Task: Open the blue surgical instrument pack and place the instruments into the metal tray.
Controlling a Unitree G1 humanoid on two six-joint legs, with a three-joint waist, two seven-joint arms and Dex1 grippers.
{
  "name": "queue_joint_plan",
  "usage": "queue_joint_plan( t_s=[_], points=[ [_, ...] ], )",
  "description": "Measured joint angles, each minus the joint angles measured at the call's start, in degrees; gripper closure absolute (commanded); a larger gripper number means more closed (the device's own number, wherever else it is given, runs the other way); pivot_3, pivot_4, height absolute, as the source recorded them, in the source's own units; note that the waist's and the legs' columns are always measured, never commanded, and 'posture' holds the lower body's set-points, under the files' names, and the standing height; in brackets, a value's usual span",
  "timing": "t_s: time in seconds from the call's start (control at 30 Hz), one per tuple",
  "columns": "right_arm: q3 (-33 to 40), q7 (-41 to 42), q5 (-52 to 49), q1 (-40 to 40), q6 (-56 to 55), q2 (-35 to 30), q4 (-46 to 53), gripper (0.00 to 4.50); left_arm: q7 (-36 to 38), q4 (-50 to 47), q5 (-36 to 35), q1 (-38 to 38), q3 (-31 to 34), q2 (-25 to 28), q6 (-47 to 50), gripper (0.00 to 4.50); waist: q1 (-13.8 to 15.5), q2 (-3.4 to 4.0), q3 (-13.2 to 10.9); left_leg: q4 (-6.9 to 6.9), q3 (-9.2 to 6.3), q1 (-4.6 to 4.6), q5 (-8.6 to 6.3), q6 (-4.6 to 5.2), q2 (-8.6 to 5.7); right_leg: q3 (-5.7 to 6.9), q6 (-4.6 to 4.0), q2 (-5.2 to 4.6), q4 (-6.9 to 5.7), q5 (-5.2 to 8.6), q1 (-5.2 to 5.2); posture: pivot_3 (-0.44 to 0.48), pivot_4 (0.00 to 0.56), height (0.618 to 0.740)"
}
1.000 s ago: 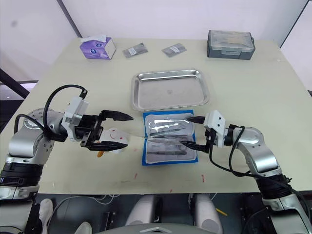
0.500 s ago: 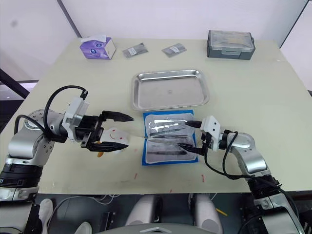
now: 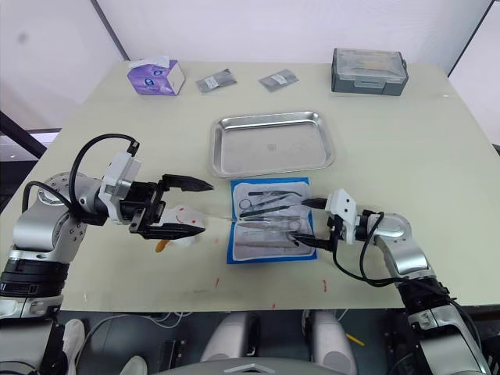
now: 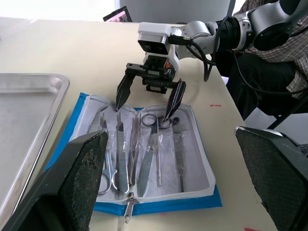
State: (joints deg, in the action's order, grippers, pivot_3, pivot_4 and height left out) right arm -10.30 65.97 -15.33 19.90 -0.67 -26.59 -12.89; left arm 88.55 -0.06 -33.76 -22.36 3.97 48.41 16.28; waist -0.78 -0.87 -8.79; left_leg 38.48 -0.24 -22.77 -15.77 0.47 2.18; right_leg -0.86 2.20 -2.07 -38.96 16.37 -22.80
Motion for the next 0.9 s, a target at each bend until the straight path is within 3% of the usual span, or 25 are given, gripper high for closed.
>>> queue_joint_plan(
  t_s=[0.37, 0.9],
  points=[
    [-0.02, 3.34, 0.10, 0.65, -2.12, -0.32, -2.90, 0.00, -0.24, 0.77, 0.29, -0.25, -0.05, -0.39, -0.40, 0.01, 0.00, 0.00, 0.00, 0.00, 0.00, 0.00, 0.00, 0.00, 0.00, 0.00, 0.00, 0.00, 0.00, 0.00, 0.00, 0.000, 0.150, 0.734],
    [-0.72, 0.75, 3.60, 0.86, -3.97, 0.56, -3.13, 0.00, -0.31, 1.08, 0.62, -0.25, -0.05, -1.30, -0.43, 0.01, -0.14, -0.01, 0.02, 0.00, 0.01, 0.06, 0.00, 0.00, 0.02, -0.03, 0.00, 0.02, -0.03, 0.00, 0.02, 0.000, 0.150, 0.734]
  ],
)
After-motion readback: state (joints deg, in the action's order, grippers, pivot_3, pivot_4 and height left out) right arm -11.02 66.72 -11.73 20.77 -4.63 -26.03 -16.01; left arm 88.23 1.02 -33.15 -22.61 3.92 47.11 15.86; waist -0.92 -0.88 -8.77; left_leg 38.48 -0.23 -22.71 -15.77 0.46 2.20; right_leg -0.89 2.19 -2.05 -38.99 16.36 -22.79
